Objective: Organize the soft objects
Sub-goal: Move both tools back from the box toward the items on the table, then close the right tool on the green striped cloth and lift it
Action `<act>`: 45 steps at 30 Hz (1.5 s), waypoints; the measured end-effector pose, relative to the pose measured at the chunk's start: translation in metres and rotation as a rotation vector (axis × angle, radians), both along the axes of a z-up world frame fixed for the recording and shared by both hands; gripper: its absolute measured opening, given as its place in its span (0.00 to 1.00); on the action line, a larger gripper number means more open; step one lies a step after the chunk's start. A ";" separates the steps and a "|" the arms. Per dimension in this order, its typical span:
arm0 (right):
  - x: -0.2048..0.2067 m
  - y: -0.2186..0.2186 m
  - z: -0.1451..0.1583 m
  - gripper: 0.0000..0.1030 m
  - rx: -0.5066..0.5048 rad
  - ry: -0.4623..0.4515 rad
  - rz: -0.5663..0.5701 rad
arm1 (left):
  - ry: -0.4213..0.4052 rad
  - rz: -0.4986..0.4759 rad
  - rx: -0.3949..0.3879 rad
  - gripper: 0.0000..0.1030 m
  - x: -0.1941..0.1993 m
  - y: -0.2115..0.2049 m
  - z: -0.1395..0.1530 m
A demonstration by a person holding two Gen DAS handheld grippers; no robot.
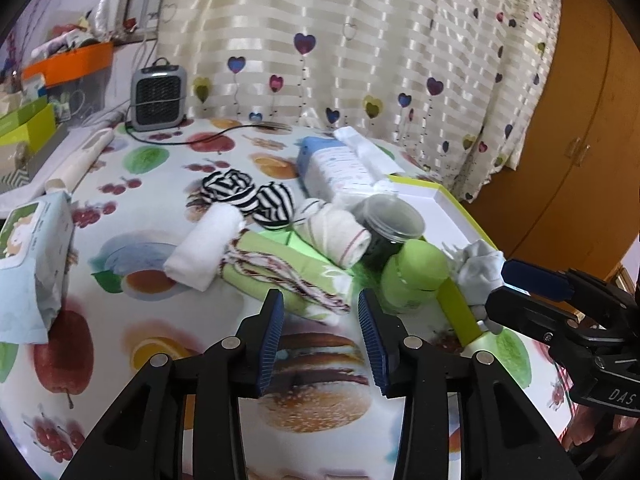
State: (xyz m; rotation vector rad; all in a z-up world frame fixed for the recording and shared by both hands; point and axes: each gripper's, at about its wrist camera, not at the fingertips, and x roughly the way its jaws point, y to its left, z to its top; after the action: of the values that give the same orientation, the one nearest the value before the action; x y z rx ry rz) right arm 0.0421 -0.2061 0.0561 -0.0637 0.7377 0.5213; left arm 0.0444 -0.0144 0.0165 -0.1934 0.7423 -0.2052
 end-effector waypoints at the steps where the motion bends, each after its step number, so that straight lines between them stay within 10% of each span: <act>1: 0.001 0.002 0.000 0.50 -0.001 0.001 0.004 | 0.002 0.004 -0.002 0.37 0.000 0.002 -0.001; 18: 0.029 0.068 -0.022 0.50 -0.073 0.042 0.151 | 0.041 0.136 -0.030 0.39 0.009 0.058 -0.019; 45: 0.073 0.146 -0.090 0.50 -0.490 0.018 0.250 | 0.057 0.196 -0.082 0.43 0.012 0.099 -0.035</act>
State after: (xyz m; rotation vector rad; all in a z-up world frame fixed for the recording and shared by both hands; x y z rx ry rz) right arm 0.1150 -0.0599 -0.0338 -0.6141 0.8681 0.5690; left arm 0.0565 0.0847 -0.0188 -0.3492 0.7675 -0.0440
